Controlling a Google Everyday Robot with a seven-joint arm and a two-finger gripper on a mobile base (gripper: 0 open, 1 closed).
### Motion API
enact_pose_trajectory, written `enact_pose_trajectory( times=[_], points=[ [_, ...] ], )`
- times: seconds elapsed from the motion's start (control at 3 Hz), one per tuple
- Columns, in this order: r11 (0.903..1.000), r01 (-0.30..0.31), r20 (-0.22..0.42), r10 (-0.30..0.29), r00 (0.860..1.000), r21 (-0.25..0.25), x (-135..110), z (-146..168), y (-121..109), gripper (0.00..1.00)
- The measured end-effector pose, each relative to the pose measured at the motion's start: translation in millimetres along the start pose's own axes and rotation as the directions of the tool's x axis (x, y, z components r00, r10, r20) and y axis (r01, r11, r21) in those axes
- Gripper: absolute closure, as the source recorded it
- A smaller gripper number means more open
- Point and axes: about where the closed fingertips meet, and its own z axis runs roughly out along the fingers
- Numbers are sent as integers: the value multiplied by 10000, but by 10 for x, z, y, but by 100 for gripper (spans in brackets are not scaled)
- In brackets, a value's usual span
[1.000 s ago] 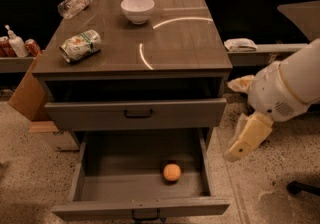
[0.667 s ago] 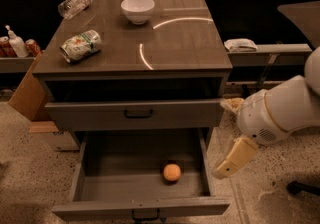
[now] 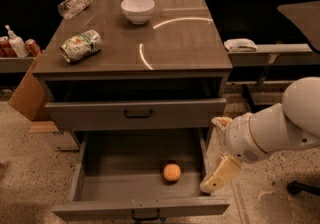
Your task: Pick orange from middle drawer and place on counter
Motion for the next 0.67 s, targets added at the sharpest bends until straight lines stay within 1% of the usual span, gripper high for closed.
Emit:
enact_pose_trajectory(
  times=[0.33, 0.67],
  points=[
    [9996, -294, -335, 293, 9990, -12, 256, 341, -122, 0],
    [9985, -527, -320, 522, 9981, -140, 701, 790, -244, 0]
  ],
)
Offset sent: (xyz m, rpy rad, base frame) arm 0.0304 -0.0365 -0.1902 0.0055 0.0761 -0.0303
